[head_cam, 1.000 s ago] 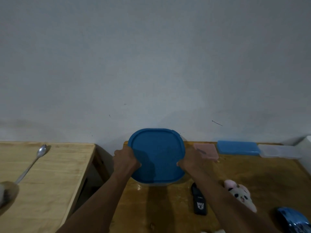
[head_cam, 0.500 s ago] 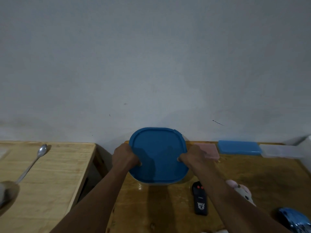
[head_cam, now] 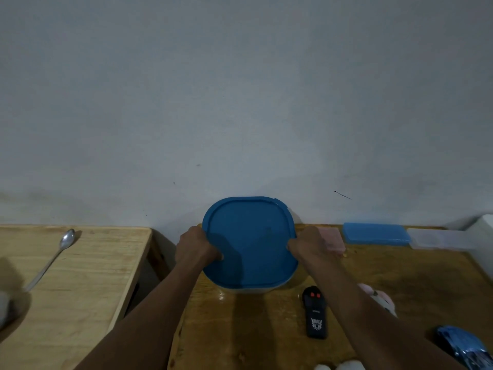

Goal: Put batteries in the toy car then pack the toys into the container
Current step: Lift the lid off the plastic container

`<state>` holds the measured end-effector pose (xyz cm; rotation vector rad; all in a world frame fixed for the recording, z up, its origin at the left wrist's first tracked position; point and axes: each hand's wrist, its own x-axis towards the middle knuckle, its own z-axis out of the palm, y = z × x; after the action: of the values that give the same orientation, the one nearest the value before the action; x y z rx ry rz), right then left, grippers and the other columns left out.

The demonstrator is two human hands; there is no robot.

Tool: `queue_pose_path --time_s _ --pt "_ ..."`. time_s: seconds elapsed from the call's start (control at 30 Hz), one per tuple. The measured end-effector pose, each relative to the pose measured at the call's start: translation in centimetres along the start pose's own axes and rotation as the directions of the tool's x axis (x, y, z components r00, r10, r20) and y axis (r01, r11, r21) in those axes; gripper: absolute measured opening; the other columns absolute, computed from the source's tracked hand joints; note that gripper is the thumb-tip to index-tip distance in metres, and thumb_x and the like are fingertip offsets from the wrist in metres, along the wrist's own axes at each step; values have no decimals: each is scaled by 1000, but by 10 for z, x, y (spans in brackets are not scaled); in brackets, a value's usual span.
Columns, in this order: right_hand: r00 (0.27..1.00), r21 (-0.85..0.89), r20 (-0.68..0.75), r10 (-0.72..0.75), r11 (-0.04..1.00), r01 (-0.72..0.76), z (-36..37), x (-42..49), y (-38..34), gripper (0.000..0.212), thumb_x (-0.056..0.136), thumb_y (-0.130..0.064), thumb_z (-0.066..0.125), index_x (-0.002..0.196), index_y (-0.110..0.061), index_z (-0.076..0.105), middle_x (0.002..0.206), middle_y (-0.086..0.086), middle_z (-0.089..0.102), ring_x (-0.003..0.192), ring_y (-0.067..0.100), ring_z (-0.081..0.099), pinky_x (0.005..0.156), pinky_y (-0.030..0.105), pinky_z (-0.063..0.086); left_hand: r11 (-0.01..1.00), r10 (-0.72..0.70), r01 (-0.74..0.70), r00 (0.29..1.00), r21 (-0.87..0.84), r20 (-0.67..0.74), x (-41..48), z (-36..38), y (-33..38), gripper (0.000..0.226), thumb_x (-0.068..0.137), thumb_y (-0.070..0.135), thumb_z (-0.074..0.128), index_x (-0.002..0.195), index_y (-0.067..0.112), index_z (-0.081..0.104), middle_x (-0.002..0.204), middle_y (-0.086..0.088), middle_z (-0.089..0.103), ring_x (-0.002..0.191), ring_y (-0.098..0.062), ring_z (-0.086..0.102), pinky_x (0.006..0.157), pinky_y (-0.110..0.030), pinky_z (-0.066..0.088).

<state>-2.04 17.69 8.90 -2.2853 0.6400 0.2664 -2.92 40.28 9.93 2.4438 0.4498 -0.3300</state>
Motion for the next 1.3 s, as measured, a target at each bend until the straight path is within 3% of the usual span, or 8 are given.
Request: queue_pose_path --time_s 0.1,0.2,0.3,0.47,0.57,0.7,0.87,1.3 --pt "999 14 10 -40 999 40 -5 -5 2 5 86 -5 55 81 -5 57 79 5 57 63 15 51 49 24 41 999 11 -11 1000 -49 -3 -6 -1 -3 52 69 21 87 109 6 56 100 -7 63 90 -23 62 72 -32 56" --pt "995 95 -27 -96 991 98 -7 -16 9 32 85 -2 57 117 -8 52 101 5 58 83 18 54 69 31 51 983 95 -105 993 -150 -70 -19 1 -12 72 71 16 85 132 8 49 119 -12 62 105 -29 62 81 -37 56" --pt "988 135 -61 -145 979 152 -10 -34 19 50 84 -1 60 130 -17 47 118 5 59 93 20 57 80 37 55 955 173 -197 977 -220 -125 -40 1 -24 76 73 14 83 140 9 47 121 -13 63 108 -31 61 87 -45 57" --pt "980 119 -88 -176 975 186 -7 -69 42 51 84 -7 64 131 -21 51 126 3 60 103 22 60 84 35 54 944 214 -236 970 -230 -119 -76 7 -51 88 73 20 84 148 13 38 132 -10 60 118 -29 58 92 -49 56" --pt "979 91 -77 -189 976 196 -3 -91 59 51 85 -9 63 132 -22 49 129 2 57 105 21 59 75 27 49 941 229 -248 968 -229 -107 -99 12 -66 85 75 19 82 147 13 39 135 -8 58 121 -29 56 94 -48 54" --pt "982 127 -52 -180 975 185 5 -117 82 50 84 -4 62 131 -20 51 121 4 62 86 17 59 58 23 48 948 210 -227 973 -222 -98 -127 20 -87 85 71 23 85 145 17 43 132 -4 61 118 -26 58 93 -47 55" --pt "979 133 -56 -195 970 201 10 -145 106 49 84 -2 63 129 -16 54 126 5 60 104 21 58 83 34 54 953 190 -212 974 -214 -120 -162 29 -104 80 71 18 85 141 15 48 126 -5 64 114 -28 61 90 -49 56" --pt "981 60 50 -190 981 187 34 -214 178 47 82 -7 65 127 -18 54 123 6 62 109 26 59 89 39 52 987 48 -58 996 -147 -68 -247 70 -168 95 66 27 86 148 15 39 126 -6 64 116 -29 59 89 -48 56"
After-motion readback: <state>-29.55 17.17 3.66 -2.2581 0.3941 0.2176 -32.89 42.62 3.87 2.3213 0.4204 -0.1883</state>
